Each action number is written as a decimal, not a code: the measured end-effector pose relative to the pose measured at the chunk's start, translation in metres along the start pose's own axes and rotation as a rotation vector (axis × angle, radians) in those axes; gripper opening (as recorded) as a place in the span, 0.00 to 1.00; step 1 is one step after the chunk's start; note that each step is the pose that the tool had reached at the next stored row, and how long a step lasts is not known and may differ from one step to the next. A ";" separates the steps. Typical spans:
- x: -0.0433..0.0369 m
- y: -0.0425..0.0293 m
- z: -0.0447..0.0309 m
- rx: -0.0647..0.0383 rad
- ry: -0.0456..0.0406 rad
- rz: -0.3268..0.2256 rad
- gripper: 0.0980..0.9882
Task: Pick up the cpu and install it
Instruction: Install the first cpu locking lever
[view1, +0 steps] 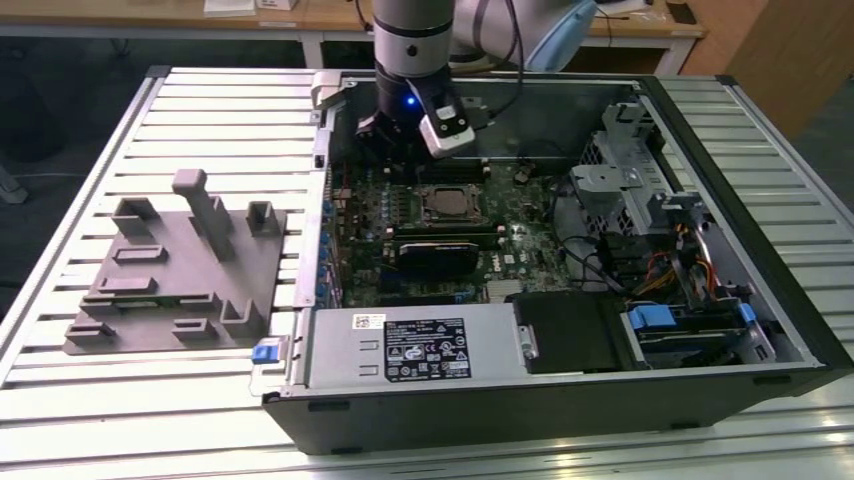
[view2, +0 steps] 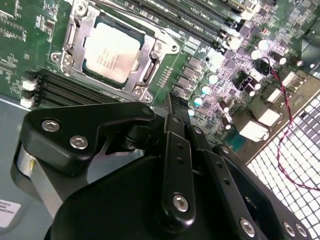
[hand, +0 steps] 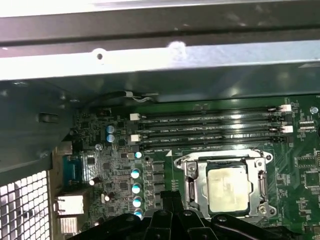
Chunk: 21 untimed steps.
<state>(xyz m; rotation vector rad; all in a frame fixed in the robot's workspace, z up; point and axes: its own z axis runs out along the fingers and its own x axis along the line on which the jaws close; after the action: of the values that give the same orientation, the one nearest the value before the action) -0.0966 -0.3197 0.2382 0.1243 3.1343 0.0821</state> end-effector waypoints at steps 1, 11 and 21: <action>0.0009 -0.0002 0.0000 -0.004 0.0003 0.000 0.01; 0.0041 -0.0019 0.0001 -0.129 0.0105 -0.003 0.01; 0.0043 -0.0025 -0.0003 -0.229 0.0184 -0.005 0.01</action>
<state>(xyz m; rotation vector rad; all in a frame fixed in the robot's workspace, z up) -0.1011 -0.3219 0.2383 0.1152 3.1138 0.4415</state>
